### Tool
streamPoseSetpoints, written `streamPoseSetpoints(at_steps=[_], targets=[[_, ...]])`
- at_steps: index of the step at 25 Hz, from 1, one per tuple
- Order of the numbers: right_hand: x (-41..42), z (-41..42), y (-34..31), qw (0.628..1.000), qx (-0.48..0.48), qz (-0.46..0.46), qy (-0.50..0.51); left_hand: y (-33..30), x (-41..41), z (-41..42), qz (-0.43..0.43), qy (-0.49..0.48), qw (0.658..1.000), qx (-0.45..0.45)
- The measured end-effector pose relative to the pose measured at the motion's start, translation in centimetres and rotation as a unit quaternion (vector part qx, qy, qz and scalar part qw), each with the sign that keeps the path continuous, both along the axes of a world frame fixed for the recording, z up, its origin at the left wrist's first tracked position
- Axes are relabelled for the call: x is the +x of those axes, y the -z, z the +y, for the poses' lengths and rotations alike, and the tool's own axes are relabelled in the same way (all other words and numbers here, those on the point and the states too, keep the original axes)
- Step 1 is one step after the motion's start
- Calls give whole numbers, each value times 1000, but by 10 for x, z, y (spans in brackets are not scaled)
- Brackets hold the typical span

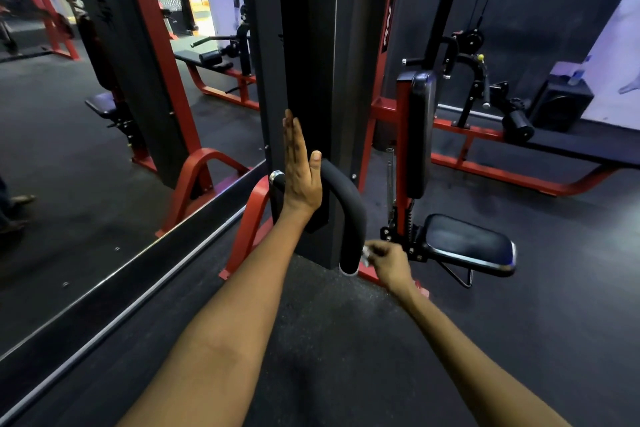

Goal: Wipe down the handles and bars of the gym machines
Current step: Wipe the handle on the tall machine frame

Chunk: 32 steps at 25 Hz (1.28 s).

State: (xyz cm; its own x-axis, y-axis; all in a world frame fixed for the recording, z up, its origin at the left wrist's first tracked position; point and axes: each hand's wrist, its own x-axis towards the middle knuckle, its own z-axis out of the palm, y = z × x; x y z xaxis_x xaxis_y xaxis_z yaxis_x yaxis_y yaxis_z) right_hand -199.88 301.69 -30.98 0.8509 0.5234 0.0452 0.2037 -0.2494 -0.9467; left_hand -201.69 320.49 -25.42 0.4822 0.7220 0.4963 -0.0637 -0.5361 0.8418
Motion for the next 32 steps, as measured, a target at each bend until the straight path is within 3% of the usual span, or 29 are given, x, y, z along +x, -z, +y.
streamPoseSetpoints(at_steps=[2, 5, 8, 11, 15, 16, 21, 23, 25, 28, 30, 32], targets=[[3, 12, -40, 988, 34, -138, 61, 0, 5, 1, -64, -18, 991, 116], [-6, 27, -95, 929, 59, -366, 5, -8, 1, -4, -64, 7, 994, 93], [-23, 5, -47, 905, 14, -423, -47, 0, 2, -2, -68, 4, 989, 133], [-32, -29, -5, 848, -48, -523, -67, -2, 1, -2, -57, 15, 990, 127], [-27, 18, -80, 864, -4, -503, 8, -4, -2, -5, -56, 27, 991, 114], [-24, 25, -94, 863, -11, -504, -13, -3, -2, -3, -58, 23, 990, 123], [-29, -28, -30, 865, -45, -487, -110, -3, 0, 1, -59, 22, 989, 134], [-25, -32, -28, 856, -18, -511, -73, -3, -1, -1, -64, 21, 989, 131], [-11, 6, -72, 870, 11, -492, -25, -3, -1, 1, -82, 19, 984, 156], [14, 68, -135, 884, -75, -452, -94, -4, -3, 8, -83, 25, 979, 185], [16, 67, -130, 865, -131, -469, -121, -4, -7, 14, -84, 42, 974, 205], [5, 28, -108, 845, -107, -513, -105, -5, -9, 17, -82, 56, 970, 224]])
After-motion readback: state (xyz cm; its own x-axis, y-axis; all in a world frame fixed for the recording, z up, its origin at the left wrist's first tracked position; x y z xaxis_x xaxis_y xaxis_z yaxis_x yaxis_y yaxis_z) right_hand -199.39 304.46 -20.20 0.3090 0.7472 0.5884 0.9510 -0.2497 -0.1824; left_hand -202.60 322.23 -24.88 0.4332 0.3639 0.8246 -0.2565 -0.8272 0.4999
